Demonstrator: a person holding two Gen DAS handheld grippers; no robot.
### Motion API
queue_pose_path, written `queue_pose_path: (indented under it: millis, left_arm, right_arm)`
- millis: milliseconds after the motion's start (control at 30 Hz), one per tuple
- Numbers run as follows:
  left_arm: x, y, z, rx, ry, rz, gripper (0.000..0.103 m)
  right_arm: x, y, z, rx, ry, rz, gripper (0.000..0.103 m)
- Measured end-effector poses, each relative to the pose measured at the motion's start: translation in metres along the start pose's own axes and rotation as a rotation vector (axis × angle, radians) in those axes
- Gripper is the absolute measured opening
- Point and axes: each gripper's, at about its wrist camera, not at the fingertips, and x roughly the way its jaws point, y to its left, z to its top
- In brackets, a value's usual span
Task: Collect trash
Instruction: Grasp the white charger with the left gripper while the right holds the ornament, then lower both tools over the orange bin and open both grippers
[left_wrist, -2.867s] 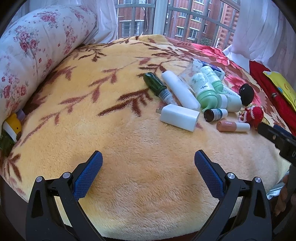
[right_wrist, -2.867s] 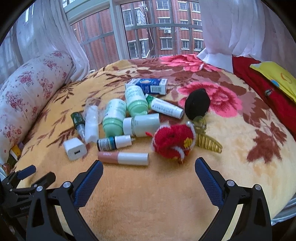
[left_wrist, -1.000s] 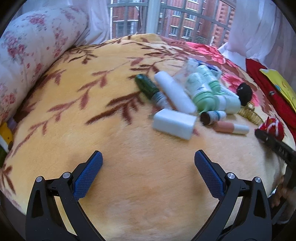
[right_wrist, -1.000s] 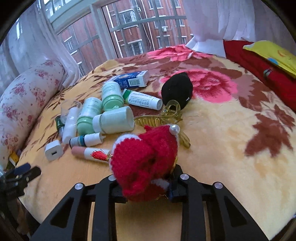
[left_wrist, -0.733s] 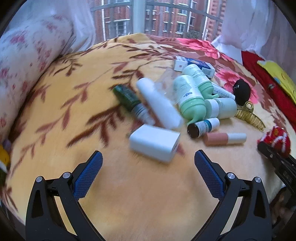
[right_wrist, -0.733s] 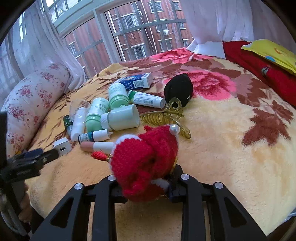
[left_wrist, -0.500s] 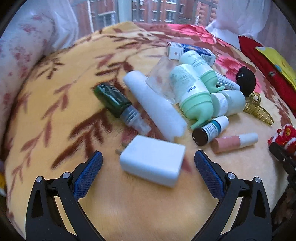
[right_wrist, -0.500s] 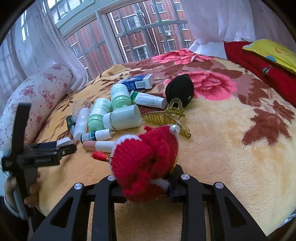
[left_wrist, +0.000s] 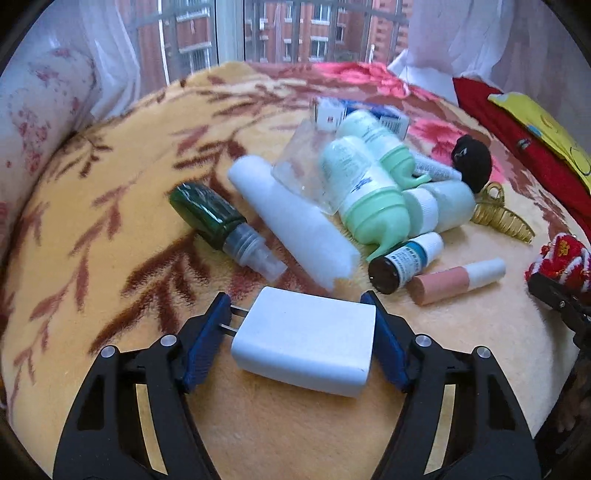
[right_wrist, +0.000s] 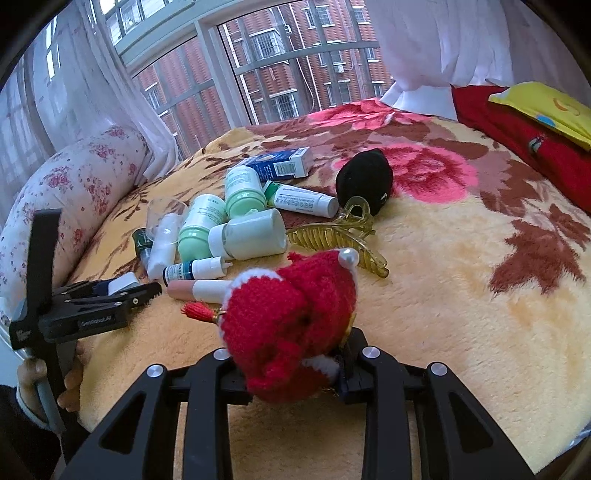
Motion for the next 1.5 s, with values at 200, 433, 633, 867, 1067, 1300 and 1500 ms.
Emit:
queue_pose_path:
  millis: [200, 433, 633, 867, 1067, 1300, 1500]
  left_arm:
    - [-0.018, -0.003, -0.009, -0.007, -0.073, -0.005, 0.07]
    - [-0.019, 0.007, -0.013, -0.125, -0.041, 0.011, 0.07]
    - [-0.069, -0.005, -0.036, -0.09, -0.131, 0.007, 0.07]
    - [-0.133, -0.034, -0.094, 0.011, -0.197, -0.048, 0.07]
    - [-0.149, -0.041, -0.155, 0.037, -0.172, -0.056, 0.07]
    - [-0.109, -0.051, -0.204, 0.064, -0.012, -0.079, 0.07]
    - [-0.069, -0.042, -0.226, 0.024, 0.137, -0.111, 0.07]
  right_arm:
    - [-0.005, 0.011, 0.0, -0.016, 0.0, 0.011, 0.031]
    - [-0.004, 0.035, -0.003, -0.093, 0.004, 0.001, 0.03]
    - [-0.045, 0.05, -0.022, -0.138, -0.014, 0.038, 0.031]
    - [-0.083, 0.061, -0.069, -0.17, 0.05, 0.146, 0.031]
    - [-0.096, 0.064, -0.118, -0.24, 0.135, 0.129, 0.032]
    - [-0.07, 0.071, -0.163, -0.26, 0.278, 0.172, 0.033]
    - [-0.038, 0.067, -0.193, -0.276, 0.401, 0.125, 0.033]
